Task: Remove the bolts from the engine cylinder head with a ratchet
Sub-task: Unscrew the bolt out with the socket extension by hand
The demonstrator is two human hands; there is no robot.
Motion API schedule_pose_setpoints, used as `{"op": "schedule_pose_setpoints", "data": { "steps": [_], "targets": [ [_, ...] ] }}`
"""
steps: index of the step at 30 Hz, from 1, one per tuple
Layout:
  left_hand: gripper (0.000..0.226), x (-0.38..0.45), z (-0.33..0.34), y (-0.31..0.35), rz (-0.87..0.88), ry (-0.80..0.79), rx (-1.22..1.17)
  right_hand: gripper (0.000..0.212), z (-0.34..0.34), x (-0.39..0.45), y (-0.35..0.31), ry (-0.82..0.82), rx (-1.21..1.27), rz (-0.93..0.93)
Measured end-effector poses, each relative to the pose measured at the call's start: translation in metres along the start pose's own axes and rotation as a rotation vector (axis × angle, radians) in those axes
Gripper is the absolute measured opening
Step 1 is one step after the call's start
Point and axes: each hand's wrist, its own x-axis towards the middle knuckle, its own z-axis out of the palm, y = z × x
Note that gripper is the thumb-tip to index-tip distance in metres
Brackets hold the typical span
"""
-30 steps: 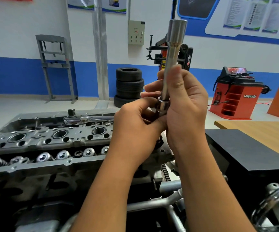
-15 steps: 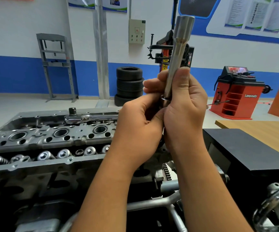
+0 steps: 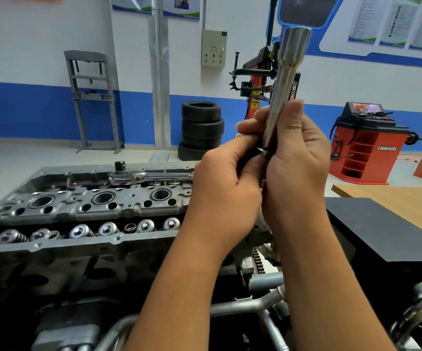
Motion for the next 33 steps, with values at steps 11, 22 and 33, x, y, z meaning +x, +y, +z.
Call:
{"op": "schedule_pose_setpoints", "data": {
  "steps": [11, 22, 33],
  "targets": [
    [0.033, 0.001, -0.009, 0.003, -0.004, -0.100, -0.029, 0.030, -0.004, 0.000, -0.006, -0.079, -0.111, -0.038],
    [0.029, 0.000, -0.021, -0.006, -0.068, 0.006, -0.062, 0.024, -0.008, 0.003, -0.022, -0.242, -0.136, 0.108],
    [0.033, 0.002, -0.020, -0.007, -0.137, -0.135, -0.137, 0.030, -0.018, 0.015, -0.034, -0.374, -0.355, 0.134]
  ]
}}
